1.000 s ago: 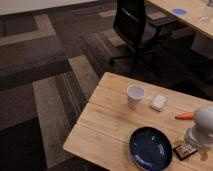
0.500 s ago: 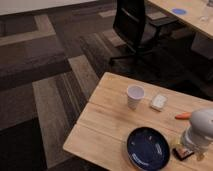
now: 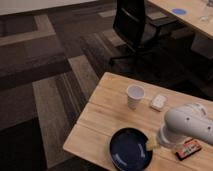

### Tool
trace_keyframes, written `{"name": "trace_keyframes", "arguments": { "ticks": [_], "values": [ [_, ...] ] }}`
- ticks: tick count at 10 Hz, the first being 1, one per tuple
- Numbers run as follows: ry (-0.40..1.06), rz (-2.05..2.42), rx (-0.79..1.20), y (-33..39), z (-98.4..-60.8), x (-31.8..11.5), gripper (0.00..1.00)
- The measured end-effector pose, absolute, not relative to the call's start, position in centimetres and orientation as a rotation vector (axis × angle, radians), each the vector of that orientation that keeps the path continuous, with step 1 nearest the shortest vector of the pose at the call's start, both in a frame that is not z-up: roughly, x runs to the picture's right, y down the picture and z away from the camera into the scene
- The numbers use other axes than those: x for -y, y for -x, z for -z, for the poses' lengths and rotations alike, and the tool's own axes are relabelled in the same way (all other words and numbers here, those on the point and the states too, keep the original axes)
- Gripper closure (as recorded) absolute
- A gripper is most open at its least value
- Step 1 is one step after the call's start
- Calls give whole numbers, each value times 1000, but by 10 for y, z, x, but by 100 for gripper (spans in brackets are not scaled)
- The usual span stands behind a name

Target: Push the ceramic bowl across the table

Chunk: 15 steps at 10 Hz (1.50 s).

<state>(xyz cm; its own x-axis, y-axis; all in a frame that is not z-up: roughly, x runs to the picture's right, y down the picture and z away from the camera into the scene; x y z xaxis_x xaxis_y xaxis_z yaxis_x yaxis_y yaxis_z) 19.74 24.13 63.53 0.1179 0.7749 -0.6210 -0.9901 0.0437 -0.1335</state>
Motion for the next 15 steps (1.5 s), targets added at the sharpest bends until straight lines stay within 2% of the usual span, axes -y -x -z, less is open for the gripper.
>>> {"name": "trace_keyframes", "arguments": {
  "ticks": [1,3,6,9,12,15],
  "values": [
    [643,-1328,-347,-164,-620,-225,35],
    [676,-1339,-347,-169,-620,-224,35],
    [750,-1459,-449,-212,-662,-237,35],
    [727,-1571,-508,-257,-697,-235,35],
    [738,-1650,-466,-282,-691,-216,35],
    [629,-1660,-535,-316,-700,-216,35]
  ]
}}
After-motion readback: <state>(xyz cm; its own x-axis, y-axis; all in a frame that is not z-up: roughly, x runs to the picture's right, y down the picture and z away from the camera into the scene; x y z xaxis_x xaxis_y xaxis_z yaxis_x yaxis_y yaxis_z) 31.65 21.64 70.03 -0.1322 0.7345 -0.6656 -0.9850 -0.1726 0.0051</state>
